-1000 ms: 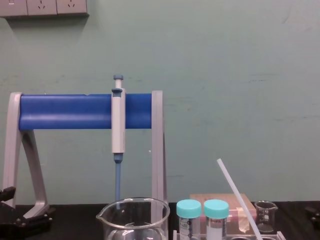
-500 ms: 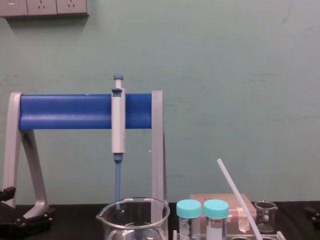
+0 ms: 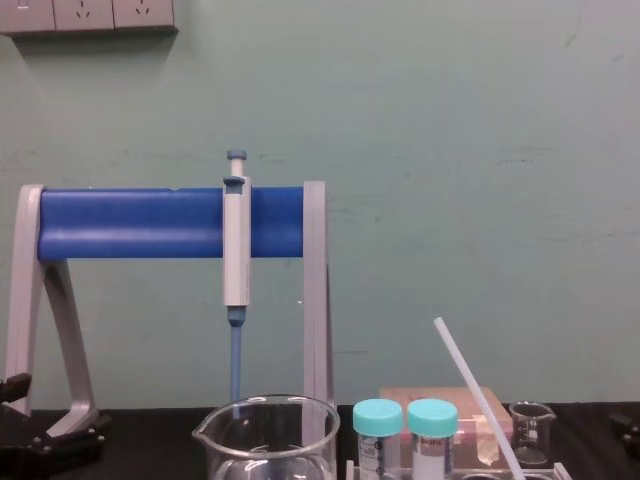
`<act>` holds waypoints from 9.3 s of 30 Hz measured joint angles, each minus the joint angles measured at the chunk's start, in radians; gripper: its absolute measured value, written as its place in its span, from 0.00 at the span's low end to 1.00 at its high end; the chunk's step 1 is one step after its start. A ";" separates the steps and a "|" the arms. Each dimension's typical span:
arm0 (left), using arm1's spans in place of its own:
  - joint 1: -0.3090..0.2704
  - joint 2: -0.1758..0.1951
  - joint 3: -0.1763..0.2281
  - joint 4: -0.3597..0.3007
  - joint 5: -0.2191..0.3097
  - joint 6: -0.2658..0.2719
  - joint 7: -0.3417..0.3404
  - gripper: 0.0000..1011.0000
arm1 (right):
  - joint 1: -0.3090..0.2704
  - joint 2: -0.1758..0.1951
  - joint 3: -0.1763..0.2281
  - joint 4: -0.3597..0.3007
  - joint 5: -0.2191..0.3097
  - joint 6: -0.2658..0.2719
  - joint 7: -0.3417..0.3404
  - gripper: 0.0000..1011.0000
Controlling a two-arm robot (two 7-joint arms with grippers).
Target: Pick up the stirring rod with one hand, then place it down.
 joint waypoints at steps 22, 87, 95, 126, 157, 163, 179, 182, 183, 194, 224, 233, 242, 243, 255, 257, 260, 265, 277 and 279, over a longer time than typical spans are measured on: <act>0.000 0.000 0.000 0.000 0.000 0.000 0.000 0.99 | 0.000 0.000 0.000 0.000 0.000 0.000 0.000 0.99; 0.000 0.000 0.000 0.000 0.000 0.000 0.000 0.99 | 0.131 -0.043 0.078 -0.029 0.284 0.199 0.545 0.99; 0.000 0.000 0.000 0.000 0.000 0.000 0.000 0.99 | 0.187 -0.077 0.028 0.004 0.244 0.248 0.551 0.99; 0.000 0.000 0.000 0.000 0.000 0.000 0.000 0.99 | 0.263 -0.175 0.000 0.100 0.192 0.323 0.485 0.99; 0.000 0.000 0.000 0.000 0.000 0.000 0.000 0.99 | 0.262 -0.174 0.001 0.099 0.192 0.320 0.485 0.44; 0.000 0.000 0.000 0.000 0.000 0.000 0.000 0.99 | 0.262 -0.174 0.001 0.099 0.192 0.320 0.485 0.22; 0.000 0.000 0.000 0.000 0.000 0.000 0.000 0.99 | 0.249 -0.177 0.011 0.097 0.185 0.281 0.474 0.07; 0.000 0.000 0.000 0.000 0.000 0.000 0.000 0.99 | 0.227 -0.185 0.032 0.090 0.175 0.209 0.457 0.07; 0.000 0.000 0.000 0.000 0.000 0.000 0.000 0.99 | 0.220 -0.188 0.038 0.089 0.174 0.195 0.454 0.07; 0.000 0.000 0.000 0.000 0.000 0.000 0.000 0.99 | 0.137 -0.223 0.117 0.062 0.205 0.002 0.486 0.07; 0.000 0.000 0.000 0.000 0.000 0.000 0.000 0.99 | 0.067 -0.172 0.225 -0.141 0.320 -0.013 0.509 0.07; 0.000 0.000 0.000 0.000 0.000 0.000 0.000 0.99 | 0.066 -0.170 0.228 -0.143 0.320 -0.015 0.503 0.07; 0.000 0.000 0.000 0.000 0.000 0.000 0.000 0.99 | 0.063 -0.169 0.227 -0.144 0.321 -0.015 0.504 0.07; 0.000 0.000 0.000 0.000 0.000 0.000 0.000 0.99 | 0.062 -0.169 0.227 -0.145 0.321 -0.015 0.503 0.07; 0.000 0.000 0.000 0.000 0.000 0.000 0.000 0.99 | 0.054 -0.166 0.224 -0.154 0.320 -0.010 0.499 0.07; 0.000 0.000 0.000 0.000 0.000 0.000 0.000 0.99 | 0.054 -0.166 0.224 -0.155 0.320 -0.009 0.499 0.07; 0.000 0.000 0.000 0.000 0.000 0.000 0.000 0.99 | 0.054 -0.166 0.223 -0.155 0.320 -0.009 0.499 0.07; 0.000 0.000 0.000 0.000 0.000 0.000 0.000 0.99 | 0.054 -0.165 0.223 -0.155 0.320 -0.008 0.499 0.07; 0.000 0.000 0.000 0.000 0.000 0.000 0.000 0.99 | 0.051 -0.163 0.220 -0.161 0.321 -0.006 0.501 0.07; 0.000 0.000 0.000 0.000 0.000 0.000 0.000 0.99 | 0.051 -0.163 0.220 -0.161 0.321 -0.006 0.501 0.07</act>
